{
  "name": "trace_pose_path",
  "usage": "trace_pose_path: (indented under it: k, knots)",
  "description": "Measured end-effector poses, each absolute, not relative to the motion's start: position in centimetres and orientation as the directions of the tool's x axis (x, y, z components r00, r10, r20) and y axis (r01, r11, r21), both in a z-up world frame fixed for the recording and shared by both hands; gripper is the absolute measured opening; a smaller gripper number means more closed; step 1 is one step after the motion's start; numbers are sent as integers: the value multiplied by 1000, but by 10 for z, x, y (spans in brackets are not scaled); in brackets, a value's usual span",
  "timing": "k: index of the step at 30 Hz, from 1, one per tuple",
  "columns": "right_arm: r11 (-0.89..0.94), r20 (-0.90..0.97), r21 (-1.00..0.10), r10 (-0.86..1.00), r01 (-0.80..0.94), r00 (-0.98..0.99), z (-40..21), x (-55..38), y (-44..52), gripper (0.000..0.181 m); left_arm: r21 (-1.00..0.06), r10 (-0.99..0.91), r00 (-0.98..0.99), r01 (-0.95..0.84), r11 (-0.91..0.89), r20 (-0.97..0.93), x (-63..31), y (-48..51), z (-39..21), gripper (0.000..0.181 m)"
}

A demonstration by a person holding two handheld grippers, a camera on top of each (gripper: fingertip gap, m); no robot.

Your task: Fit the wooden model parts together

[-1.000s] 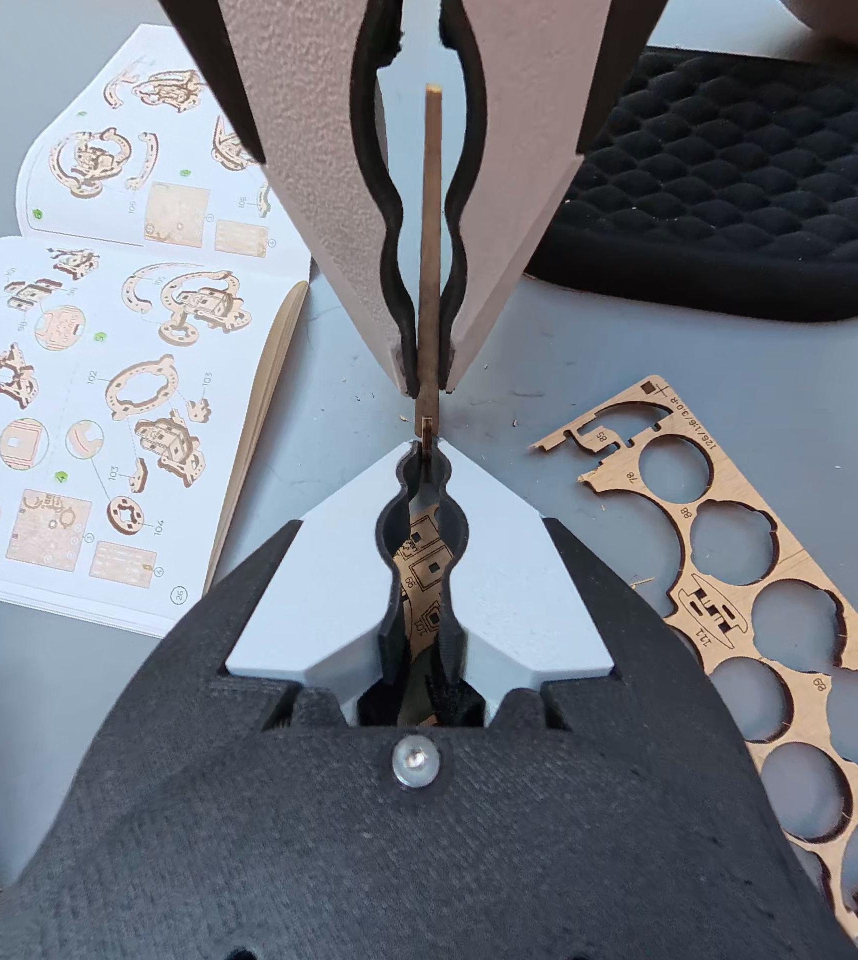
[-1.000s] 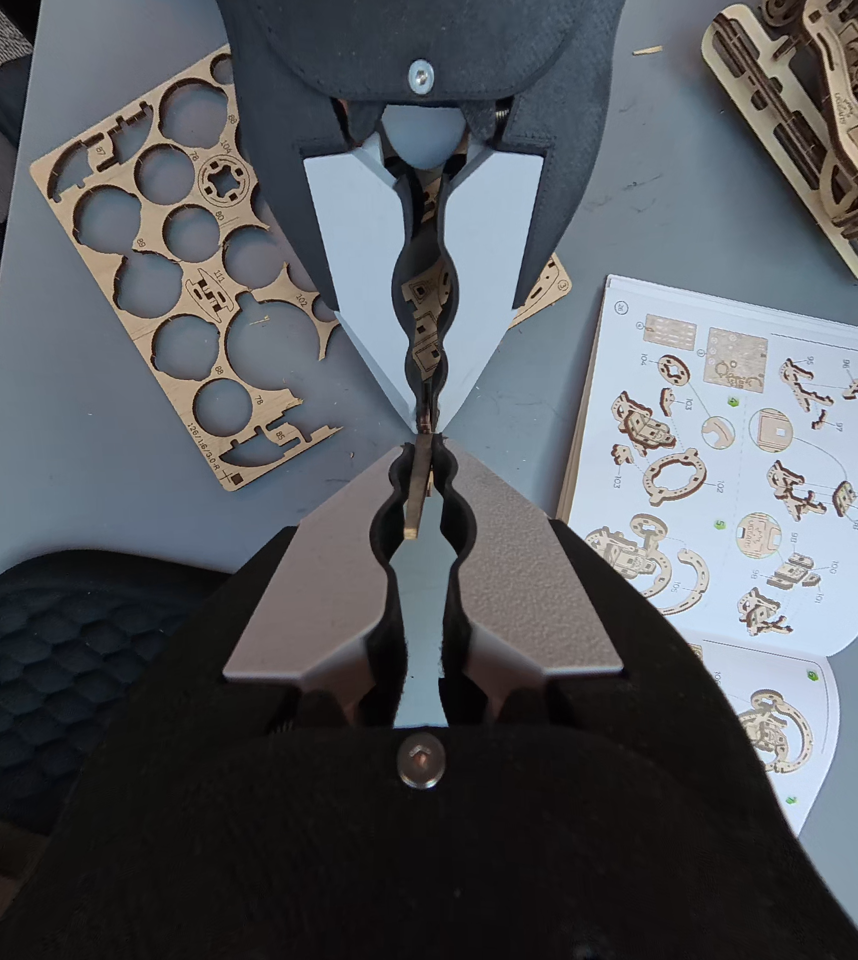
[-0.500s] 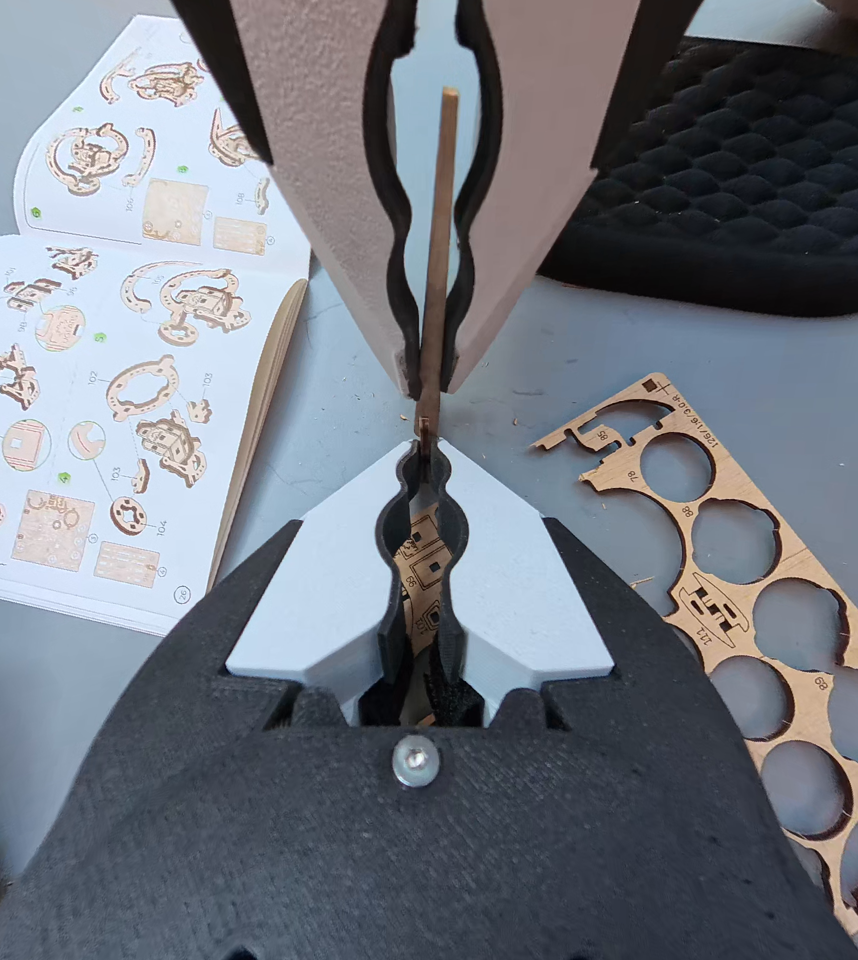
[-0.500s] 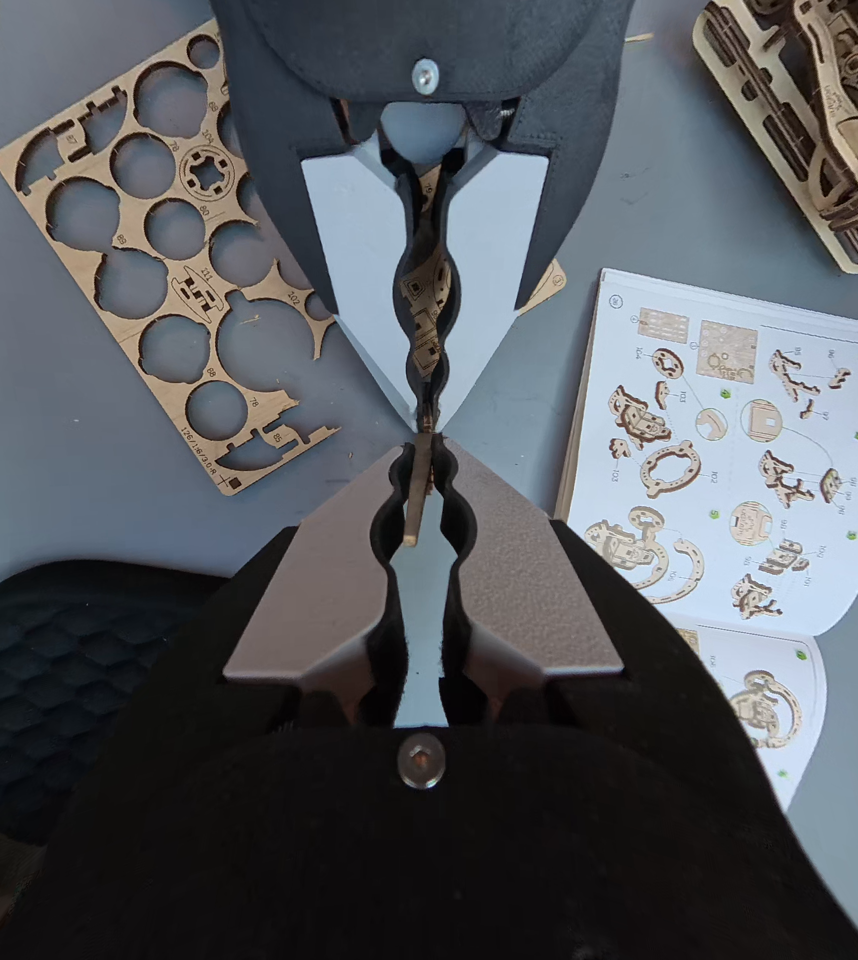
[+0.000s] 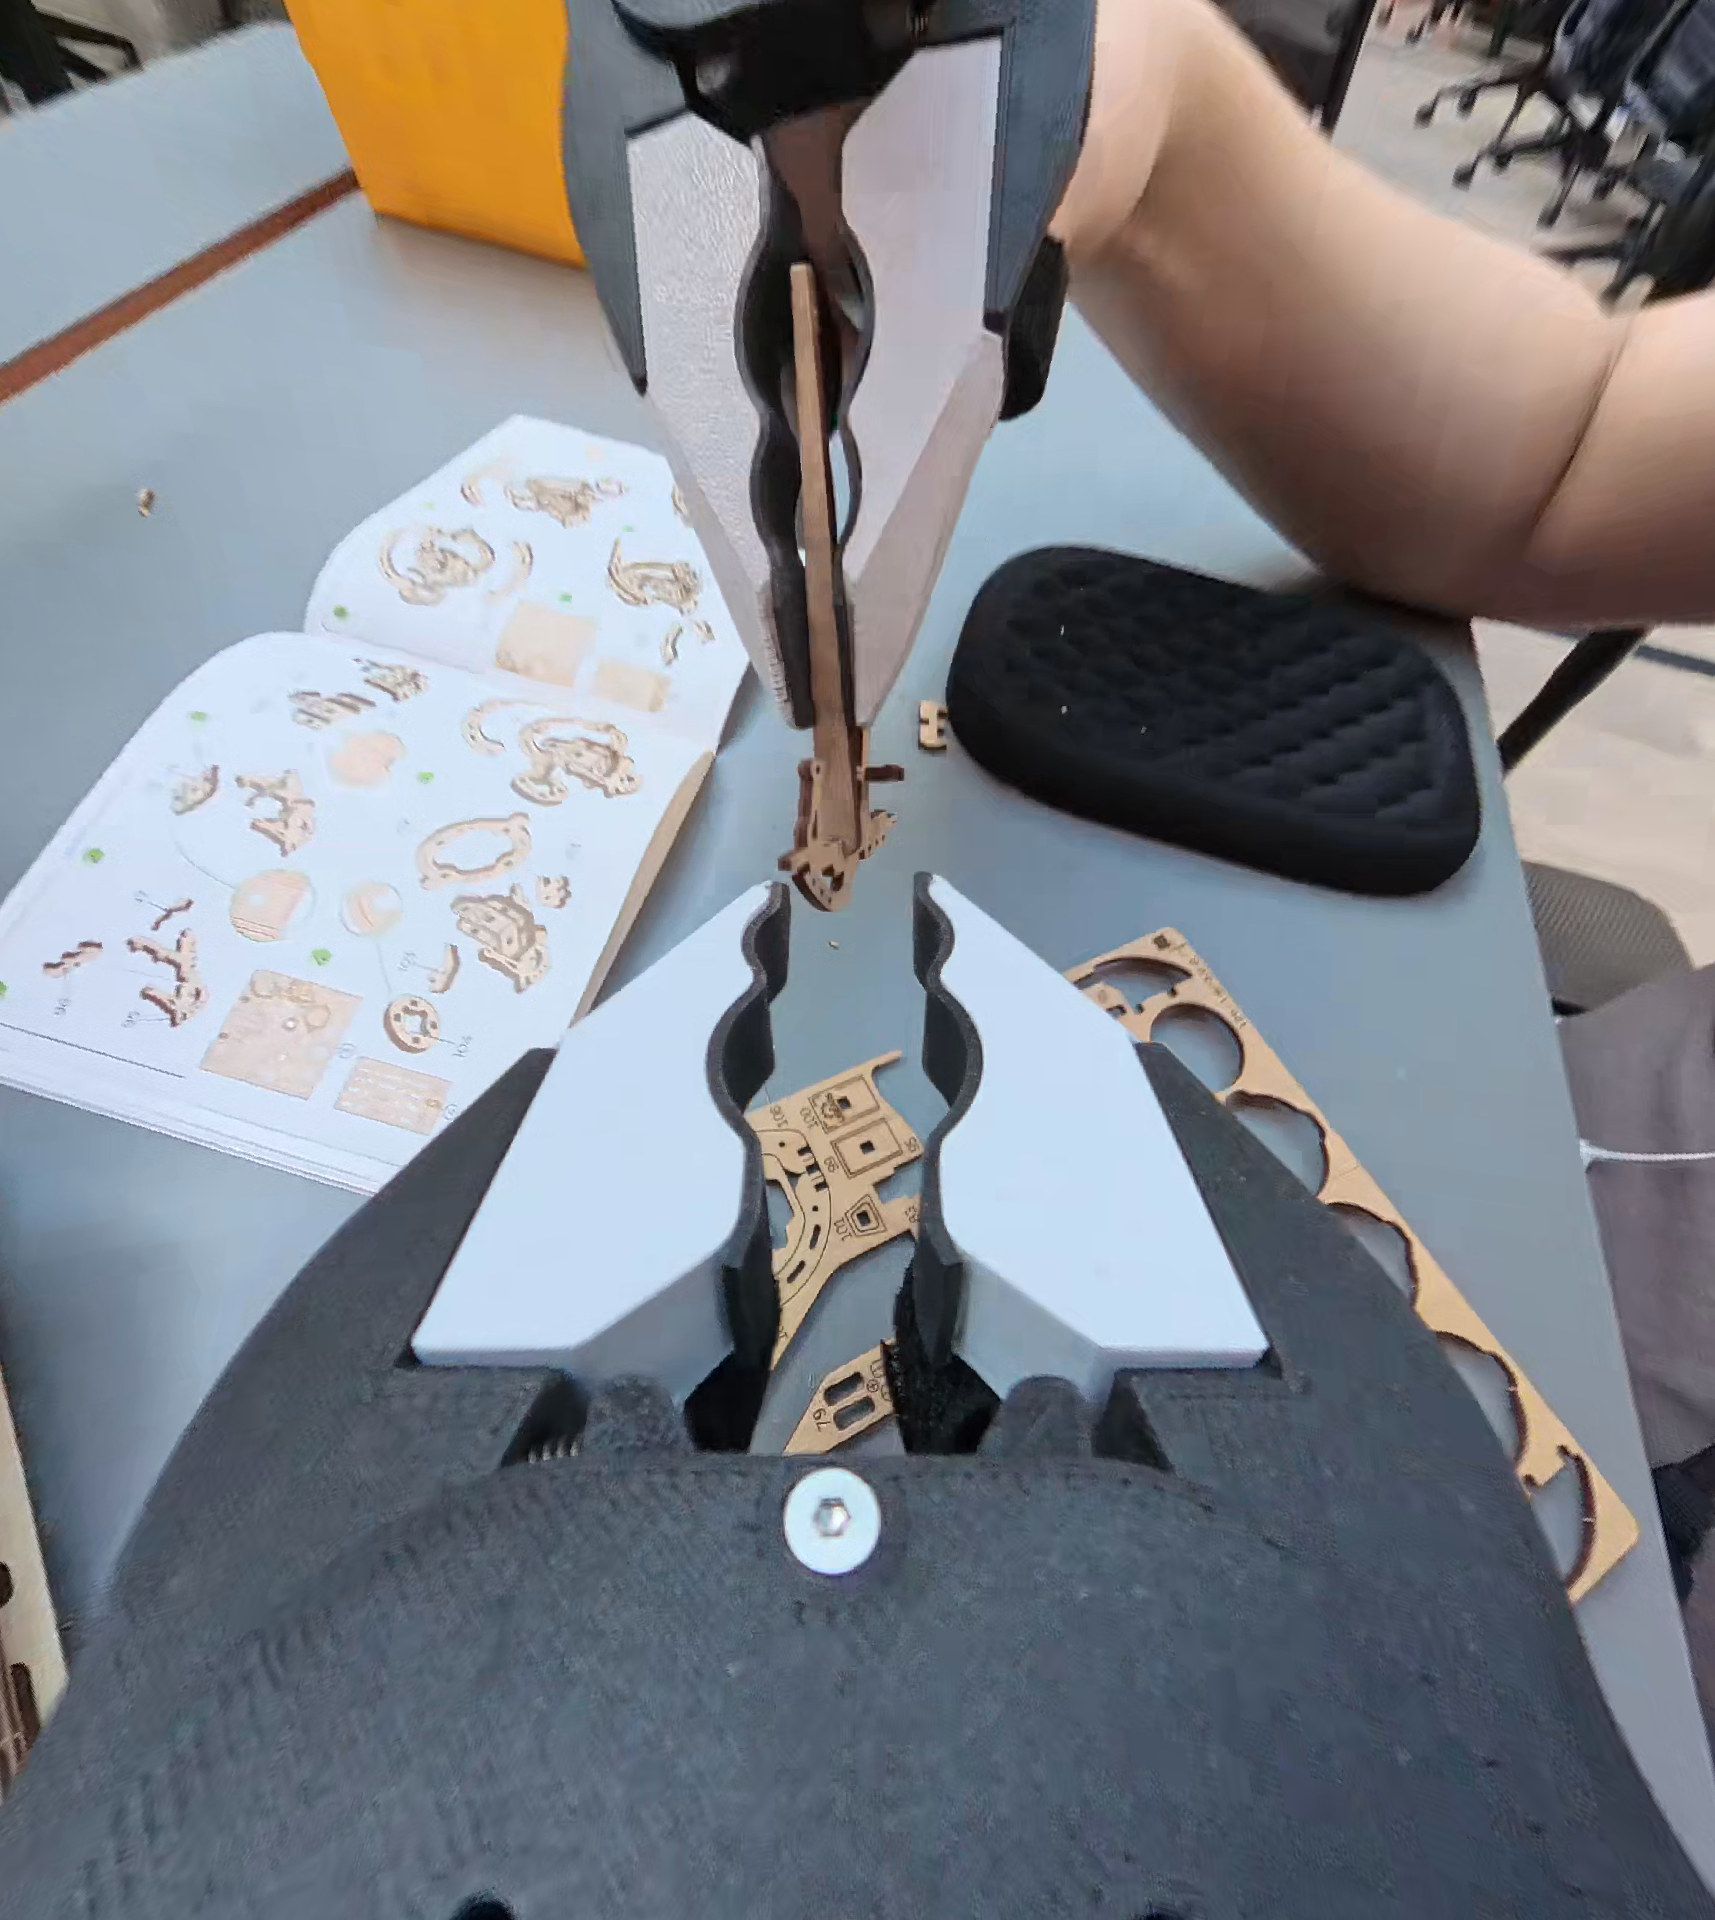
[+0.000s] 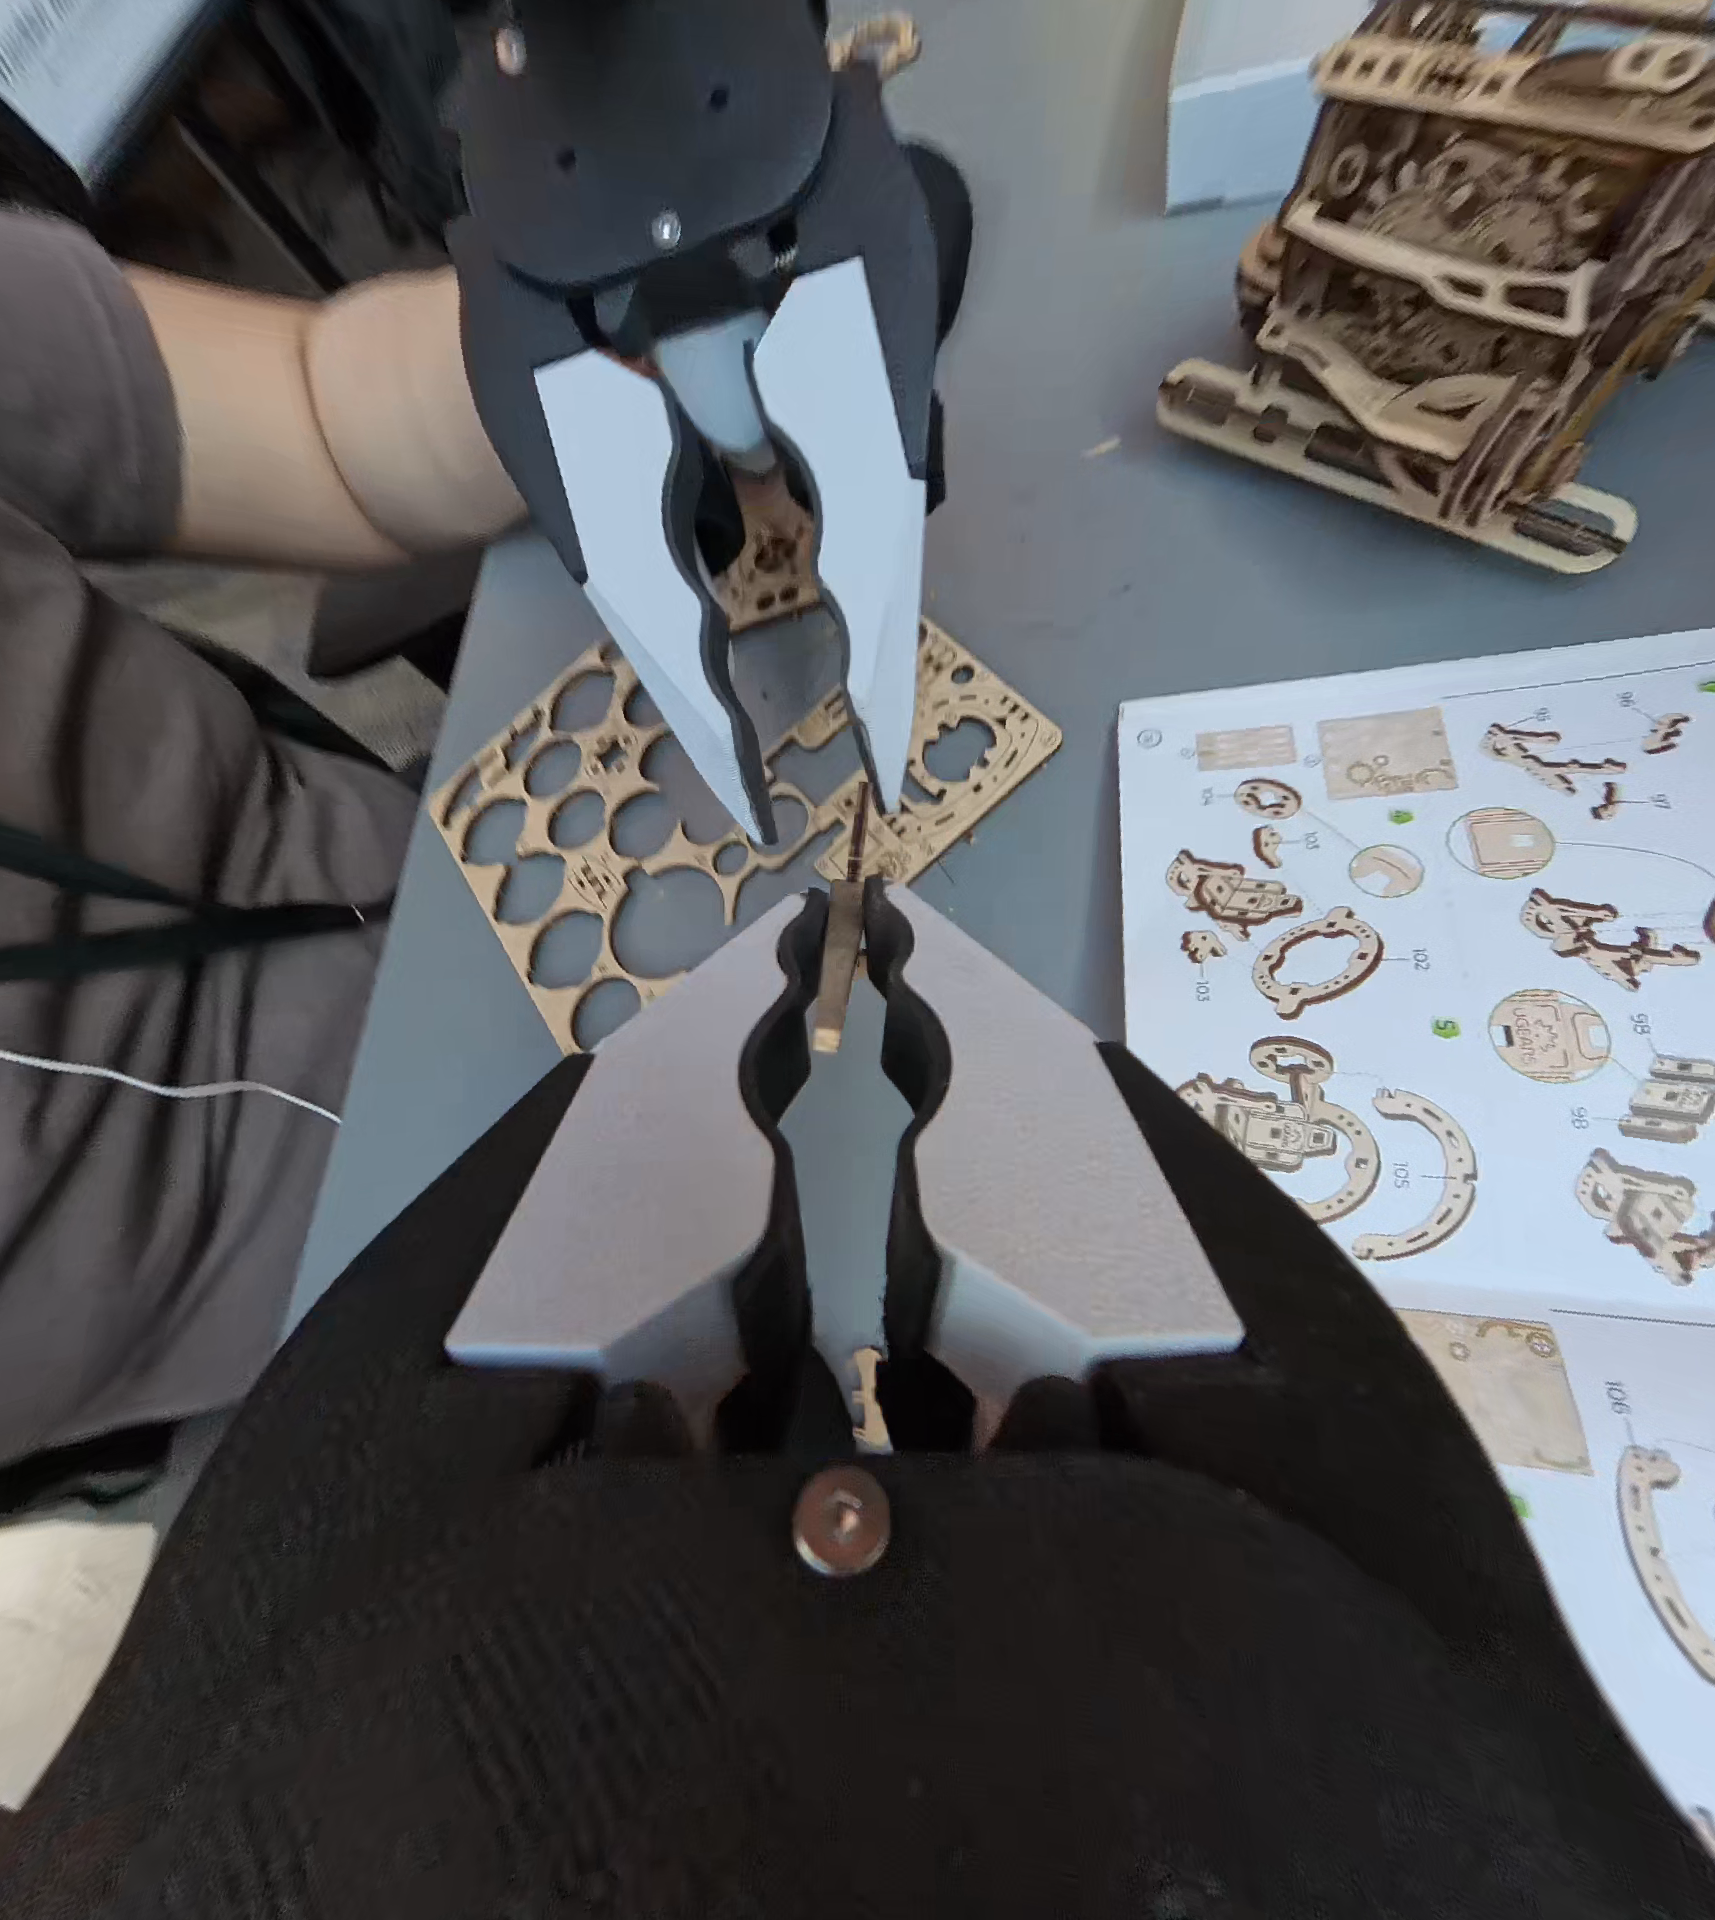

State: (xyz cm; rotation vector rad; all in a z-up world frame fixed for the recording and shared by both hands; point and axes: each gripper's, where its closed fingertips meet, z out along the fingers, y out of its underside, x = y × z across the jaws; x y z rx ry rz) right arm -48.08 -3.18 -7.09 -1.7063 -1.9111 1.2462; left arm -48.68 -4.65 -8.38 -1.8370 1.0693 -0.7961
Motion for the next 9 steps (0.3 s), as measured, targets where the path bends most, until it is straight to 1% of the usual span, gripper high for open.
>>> trace_pose_path:
  k: [2, 4, 9]
  knots:
    - [-258, -443, -786, 869, 562, -220, -45, -484, -24, 5, -921, -892, 425, -266, -284, 152, -491, -47, -65, 23]
    - [-389, -551, -780, 799, 491, -242, -26, -483, -23, 5, -936, -896, 393, -186, -298, 207, -492, -50, -52, 19]
    - [-533, -674, -729, 668, 430, -315, -4, -484, -32, 5, -934, -899, 284, -38, -356, 332, -490, -59, -29, 8]
